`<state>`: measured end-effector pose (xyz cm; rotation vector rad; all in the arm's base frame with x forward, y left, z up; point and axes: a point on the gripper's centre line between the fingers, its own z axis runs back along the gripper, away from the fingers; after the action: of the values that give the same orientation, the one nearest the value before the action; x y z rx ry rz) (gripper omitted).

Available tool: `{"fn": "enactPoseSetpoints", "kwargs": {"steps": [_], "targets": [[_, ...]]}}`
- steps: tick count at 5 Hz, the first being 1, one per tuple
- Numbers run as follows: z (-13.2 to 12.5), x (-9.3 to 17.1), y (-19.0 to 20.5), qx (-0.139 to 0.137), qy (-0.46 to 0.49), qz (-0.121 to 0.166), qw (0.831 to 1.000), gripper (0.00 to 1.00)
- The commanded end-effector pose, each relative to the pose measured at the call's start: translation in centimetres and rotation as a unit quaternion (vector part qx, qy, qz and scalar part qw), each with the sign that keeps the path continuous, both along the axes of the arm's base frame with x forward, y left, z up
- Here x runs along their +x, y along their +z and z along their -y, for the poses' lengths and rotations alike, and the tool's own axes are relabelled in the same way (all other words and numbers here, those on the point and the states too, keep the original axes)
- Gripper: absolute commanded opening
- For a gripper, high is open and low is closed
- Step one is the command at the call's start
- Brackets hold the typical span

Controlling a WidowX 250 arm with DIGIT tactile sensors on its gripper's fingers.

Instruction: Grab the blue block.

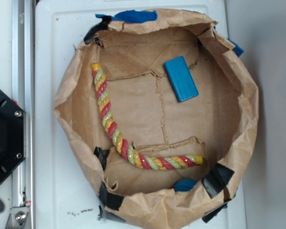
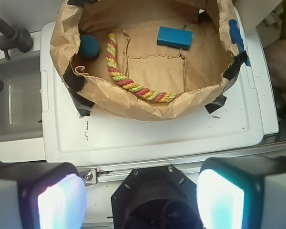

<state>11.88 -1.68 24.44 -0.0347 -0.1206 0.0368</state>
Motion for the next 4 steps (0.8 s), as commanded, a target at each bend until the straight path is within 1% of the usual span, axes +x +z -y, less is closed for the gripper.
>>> {"fn": "enactPoseSetpoints", "kwargs": {"steps": [1,2,3,4], "targets": [[0.0,0.0,0.0,0.0,0.0,0.0,1.0,1.0],[-0.4,5.0,-1.0,-0.003,0.015,-0.006,1.0,1.0],[-0.5,9.4,-2.2,-0.003,-0.006,-0.011,1.0,1.0],[-0.6,12.2,-3.0,-0.007,-0.062,-0.007,0.998,1.0]]}}
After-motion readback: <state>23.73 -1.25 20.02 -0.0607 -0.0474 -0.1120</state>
